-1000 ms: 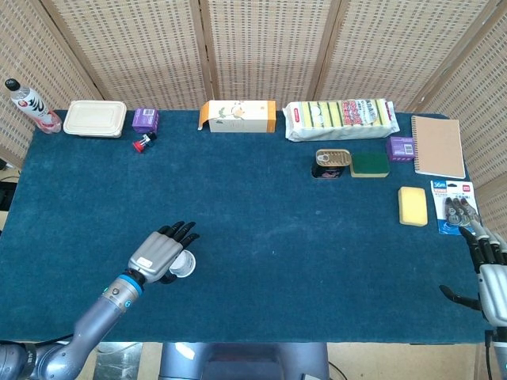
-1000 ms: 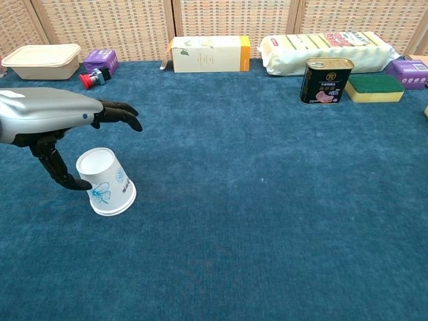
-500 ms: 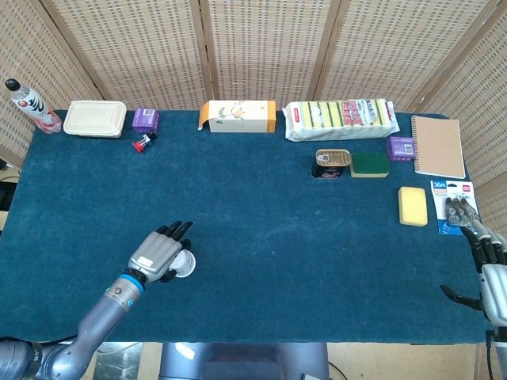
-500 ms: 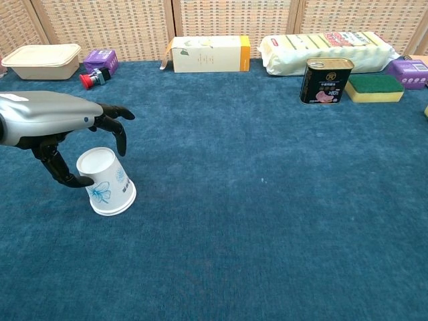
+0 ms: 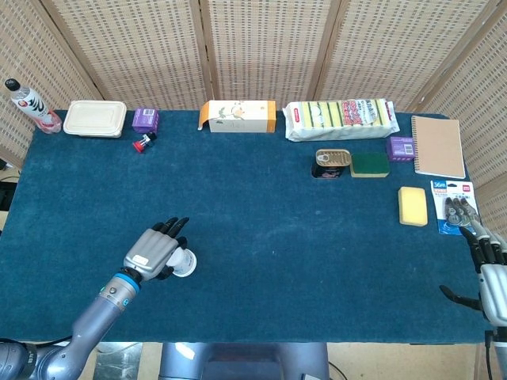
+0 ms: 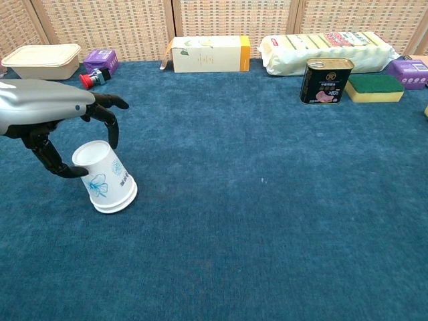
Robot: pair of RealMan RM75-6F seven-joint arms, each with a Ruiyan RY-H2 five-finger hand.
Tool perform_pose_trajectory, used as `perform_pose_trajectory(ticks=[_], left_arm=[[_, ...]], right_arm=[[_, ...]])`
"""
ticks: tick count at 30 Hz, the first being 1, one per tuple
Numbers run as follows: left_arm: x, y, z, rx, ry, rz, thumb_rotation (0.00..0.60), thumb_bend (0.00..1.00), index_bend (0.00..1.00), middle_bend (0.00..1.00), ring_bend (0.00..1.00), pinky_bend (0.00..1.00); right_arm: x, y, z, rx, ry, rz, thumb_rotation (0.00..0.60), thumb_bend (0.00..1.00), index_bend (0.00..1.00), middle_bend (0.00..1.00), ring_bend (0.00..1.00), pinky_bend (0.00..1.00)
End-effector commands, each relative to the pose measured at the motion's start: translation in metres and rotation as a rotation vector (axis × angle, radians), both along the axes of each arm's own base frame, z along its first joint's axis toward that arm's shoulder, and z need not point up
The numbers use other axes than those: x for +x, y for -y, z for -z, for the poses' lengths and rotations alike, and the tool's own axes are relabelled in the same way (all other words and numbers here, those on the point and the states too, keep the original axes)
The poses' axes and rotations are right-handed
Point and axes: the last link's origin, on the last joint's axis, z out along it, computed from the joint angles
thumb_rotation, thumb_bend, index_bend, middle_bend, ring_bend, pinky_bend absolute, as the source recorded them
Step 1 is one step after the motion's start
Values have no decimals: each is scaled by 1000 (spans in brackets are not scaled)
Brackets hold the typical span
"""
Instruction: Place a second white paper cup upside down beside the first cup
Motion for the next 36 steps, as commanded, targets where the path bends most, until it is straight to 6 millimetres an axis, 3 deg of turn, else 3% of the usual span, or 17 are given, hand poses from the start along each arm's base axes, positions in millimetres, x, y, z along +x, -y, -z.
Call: perform_pose_trajectory(ticks=[1,10,17,23,29,36], left_arm=[[2,0,-7,15,3,7,600,283,376,0,0,165],[13,-1,-34,65,28,38,600,289,377,0,0,165],[27,1,-84,156,90,48,600,289,376,0,0,165],[23,3,-112,204,107,41,600,289,377,0,0,165],[-7,2,-110,175,62,-13,600,290,376,0,0,165],[-47,2,-75,95,77,-111,600,290,376,0,0,165]], right_arm=[[0,0,0,0,0,0,600,0,60,0,0,0],[0,-1,-1,-4,1,2,600,0,60,0,0,0],[0,0,0,0,1,5,600,0,60,0,0,0],[1,-1,2,7,-3,3,600,0,60,0,0,0],[1,-1,3,7,-5,6,600,0,60,0,0,0],[1,-1,4,15,-9,11,600,0,60,0,0,0]])
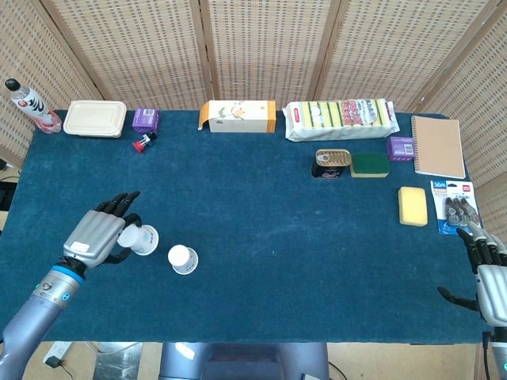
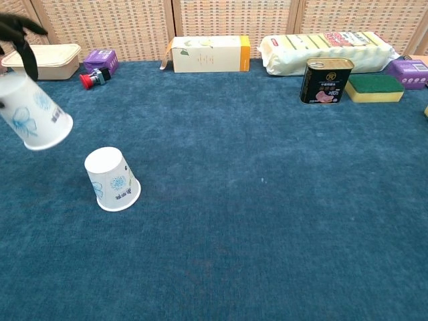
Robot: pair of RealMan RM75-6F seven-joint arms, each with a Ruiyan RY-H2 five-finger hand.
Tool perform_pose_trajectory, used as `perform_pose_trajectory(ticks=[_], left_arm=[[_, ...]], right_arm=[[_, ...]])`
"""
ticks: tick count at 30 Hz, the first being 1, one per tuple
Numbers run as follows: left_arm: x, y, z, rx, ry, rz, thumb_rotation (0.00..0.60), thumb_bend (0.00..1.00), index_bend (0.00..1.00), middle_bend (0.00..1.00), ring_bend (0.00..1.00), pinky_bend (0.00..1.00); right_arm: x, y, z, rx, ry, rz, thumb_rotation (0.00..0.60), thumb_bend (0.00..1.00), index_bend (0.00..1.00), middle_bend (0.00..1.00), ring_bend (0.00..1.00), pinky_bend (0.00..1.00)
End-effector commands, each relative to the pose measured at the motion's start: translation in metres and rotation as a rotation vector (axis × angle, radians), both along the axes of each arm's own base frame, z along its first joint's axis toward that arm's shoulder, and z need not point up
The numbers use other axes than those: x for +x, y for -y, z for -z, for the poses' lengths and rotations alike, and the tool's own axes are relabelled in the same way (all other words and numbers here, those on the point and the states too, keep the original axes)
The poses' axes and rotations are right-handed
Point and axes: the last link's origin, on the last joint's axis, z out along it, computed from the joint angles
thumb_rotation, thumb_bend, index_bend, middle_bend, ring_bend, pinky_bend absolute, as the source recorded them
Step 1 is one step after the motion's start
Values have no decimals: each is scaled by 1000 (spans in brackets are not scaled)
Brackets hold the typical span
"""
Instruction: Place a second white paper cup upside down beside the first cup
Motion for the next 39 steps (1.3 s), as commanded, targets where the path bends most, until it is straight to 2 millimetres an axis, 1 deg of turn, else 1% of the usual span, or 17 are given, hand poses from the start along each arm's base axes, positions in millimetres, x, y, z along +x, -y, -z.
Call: perform_pose_trajectory(ticks=[1,6,18,27,36,37,38,39], left_arm=[[-18,2,24,-61,22,-41,600,290,376,0,0,165],[-23,3,42,-87,16,-35,600,289,376,0,0,165],[-25,2,59,-63,-42,-21,600,290,376,0,0,165],[-18,-3,75,-57,-43,-6,600,289,376,0,0,165],[-15,-4,82,-60,-59,-6,600,282,374,0,0,165],[-15,-4,83,-63,-60,-10,600,280,367,0,0,165],[-15,-4,83,-65,-62,-12,600,274,337,0,0,165],[-14,-4,82,-66,-64,-16,600,265,284,0,0,165]], right_arm=[[0,0,0,1,0,1,600,0,60,0,0,0],[-1,0,-1,-2,4,7,600,0,60,0,0,0],[0,0,-2,4,13,5,600,0,60,0,0,0],[-1,0,-3,5,18,10,600,0,60,0,0,0],[-1,0,-3,7,20,11,600,0,60,0,0,0],[-1,0,-3,7,21,12,600,0,60,0,0,0],[-1,0,-4,7,21,13,600,0,60,0,0,0],[-1,0,-4,6,21,14,600,0,60,0,0,0]])
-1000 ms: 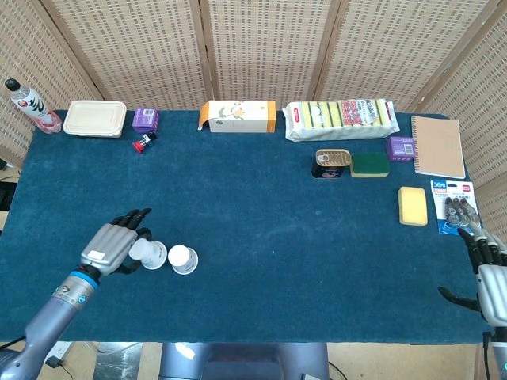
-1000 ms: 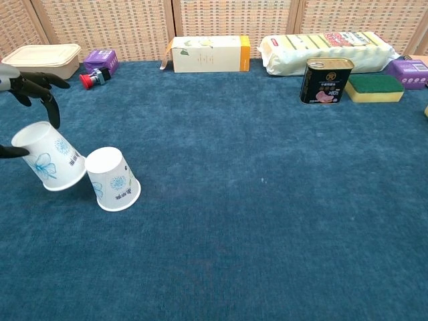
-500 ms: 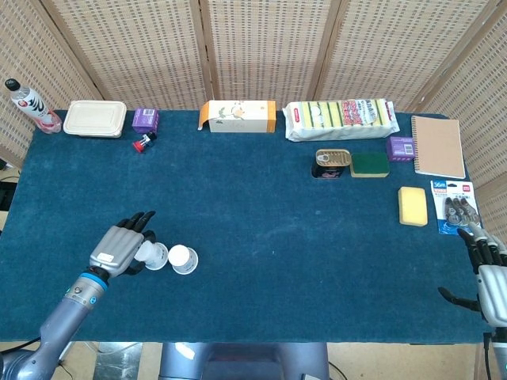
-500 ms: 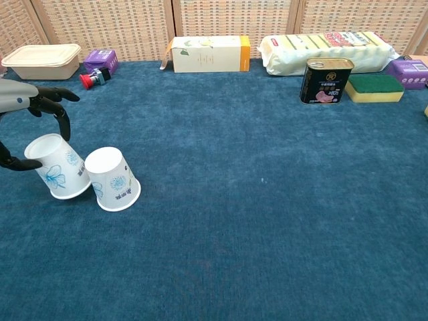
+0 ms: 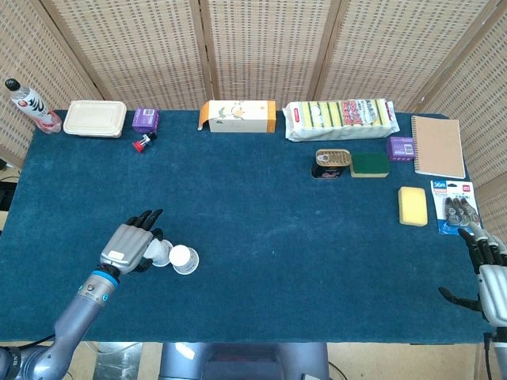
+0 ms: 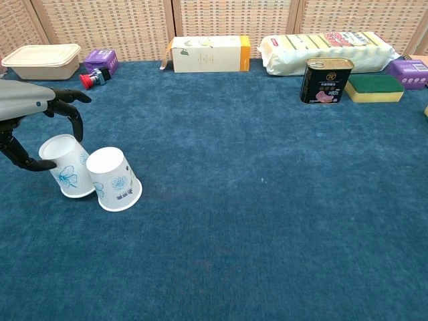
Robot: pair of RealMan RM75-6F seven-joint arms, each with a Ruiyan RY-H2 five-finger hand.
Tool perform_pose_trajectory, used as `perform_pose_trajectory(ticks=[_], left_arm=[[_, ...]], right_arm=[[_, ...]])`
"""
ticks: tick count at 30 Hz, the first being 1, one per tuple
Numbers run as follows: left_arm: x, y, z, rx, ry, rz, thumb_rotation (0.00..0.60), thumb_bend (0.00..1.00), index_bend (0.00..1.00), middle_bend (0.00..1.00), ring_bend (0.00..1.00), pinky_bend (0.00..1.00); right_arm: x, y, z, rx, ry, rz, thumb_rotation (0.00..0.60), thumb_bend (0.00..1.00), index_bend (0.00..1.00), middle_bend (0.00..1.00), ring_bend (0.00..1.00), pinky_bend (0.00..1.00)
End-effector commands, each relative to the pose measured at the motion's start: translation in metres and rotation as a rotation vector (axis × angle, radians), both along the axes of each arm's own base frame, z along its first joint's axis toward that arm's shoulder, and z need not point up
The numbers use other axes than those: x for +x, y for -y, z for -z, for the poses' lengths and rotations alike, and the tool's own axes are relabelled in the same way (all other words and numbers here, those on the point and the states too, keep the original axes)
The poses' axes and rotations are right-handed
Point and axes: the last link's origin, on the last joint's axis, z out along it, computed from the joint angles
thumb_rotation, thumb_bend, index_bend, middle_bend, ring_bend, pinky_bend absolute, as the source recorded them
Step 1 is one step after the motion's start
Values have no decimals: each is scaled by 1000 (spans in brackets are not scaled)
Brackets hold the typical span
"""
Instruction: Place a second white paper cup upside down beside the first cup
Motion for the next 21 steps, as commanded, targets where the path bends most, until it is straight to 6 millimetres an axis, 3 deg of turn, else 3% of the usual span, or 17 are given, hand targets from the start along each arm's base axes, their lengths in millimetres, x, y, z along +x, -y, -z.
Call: perform_pose_trajectory(ticks=[1,3,7,14,21], left_arm=[[1,1,0,-7,-7,-12,600,258,240,0,0,165],[0,3,0,-16,-14,-24,600,241,115,0,0,165],[0,4,-1,-20,-21,-34,600,224,12,0,0,165],[2,6,-10,-6,7,-55,600,204,0,0,0,165],[-6,12,-45,93,95,-43,600,190,0,0,0,146]], right_arm=[[0,0,0,0,0,1,600,0,60,0,0,0],[0,0,0,0,1,1,600,0,60,0,0,0],[0,0,0,1,0,1,600,0,60,0,0,0],[0,0,0,1,-1,1,600,0,60,0,0,0],[0,0,0,3,-1,5,600,0,60,0,0,0]])
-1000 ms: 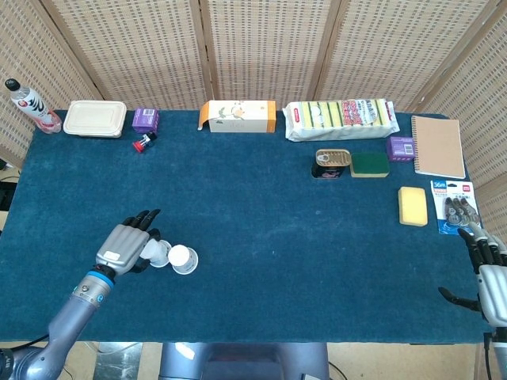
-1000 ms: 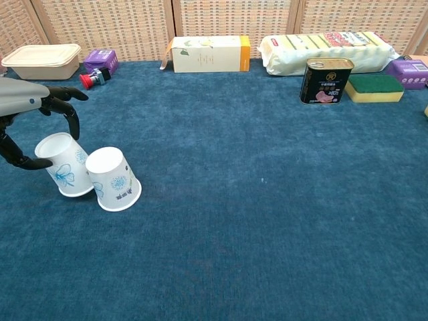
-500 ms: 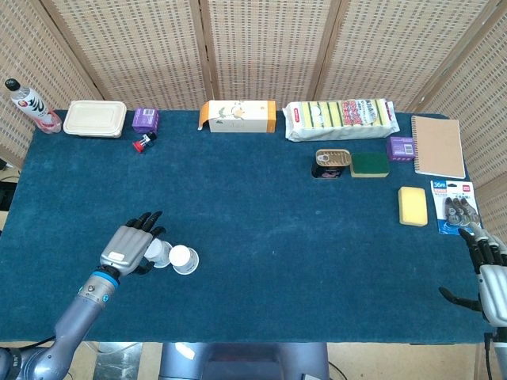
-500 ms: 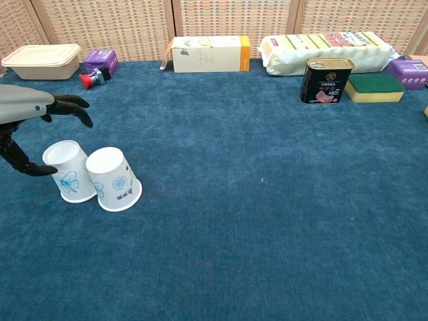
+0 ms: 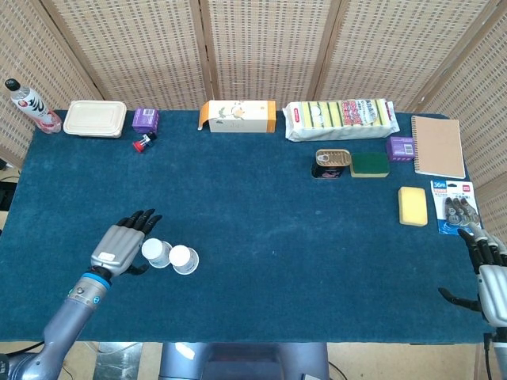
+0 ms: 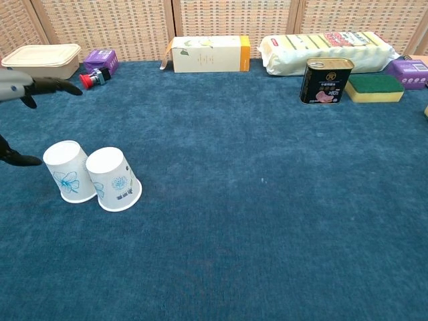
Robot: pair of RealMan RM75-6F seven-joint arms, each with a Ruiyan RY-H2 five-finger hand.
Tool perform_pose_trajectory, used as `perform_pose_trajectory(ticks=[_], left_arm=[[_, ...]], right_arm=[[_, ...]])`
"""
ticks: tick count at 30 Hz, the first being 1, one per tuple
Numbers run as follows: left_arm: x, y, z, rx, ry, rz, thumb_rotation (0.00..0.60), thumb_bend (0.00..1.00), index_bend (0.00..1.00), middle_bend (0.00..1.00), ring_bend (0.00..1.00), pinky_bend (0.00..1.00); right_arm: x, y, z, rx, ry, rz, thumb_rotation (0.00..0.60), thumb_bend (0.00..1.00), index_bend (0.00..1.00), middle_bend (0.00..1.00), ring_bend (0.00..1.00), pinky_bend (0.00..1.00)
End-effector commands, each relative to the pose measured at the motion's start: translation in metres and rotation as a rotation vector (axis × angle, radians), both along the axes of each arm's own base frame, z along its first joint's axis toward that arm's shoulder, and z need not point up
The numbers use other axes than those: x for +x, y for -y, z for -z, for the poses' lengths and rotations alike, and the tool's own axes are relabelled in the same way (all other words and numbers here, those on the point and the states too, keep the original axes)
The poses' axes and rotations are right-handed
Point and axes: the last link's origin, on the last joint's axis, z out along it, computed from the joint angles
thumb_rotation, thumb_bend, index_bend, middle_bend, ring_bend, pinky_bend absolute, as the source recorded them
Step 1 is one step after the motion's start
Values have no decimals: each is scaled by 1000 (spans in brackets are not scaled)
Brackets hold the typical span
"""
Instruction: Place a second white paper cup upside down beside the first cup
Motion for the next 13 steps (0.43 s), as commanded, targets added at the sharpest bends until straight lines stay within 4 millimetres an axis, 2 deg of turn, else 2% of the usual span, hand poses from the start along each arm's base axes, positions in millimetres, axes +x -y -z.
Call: perform_pose_trajectory(ticks=[1,5,8,13], left_arm=[[-9,6,-24,73,44,5,600,188,0,0,0,143],[-26,17,-45,155,76,3,600,182,0,0,0,133],[-46,31,-56,210,97,-19,600,181,0,0,0,130],[-76,55,-63,277,142,-60,600,181,0,0,0,123]], right_arm=[[0,0,0,-1,-2,1,600,0,60,0,0,0],[1,1,-1,-8,-6,1,600,0,60,0,0,0],[1,0,-1,-7,-12,1,600,0,60,0,0,0],[3,-1,1,-3,-23,-3,600,0,60,0,0,0]])
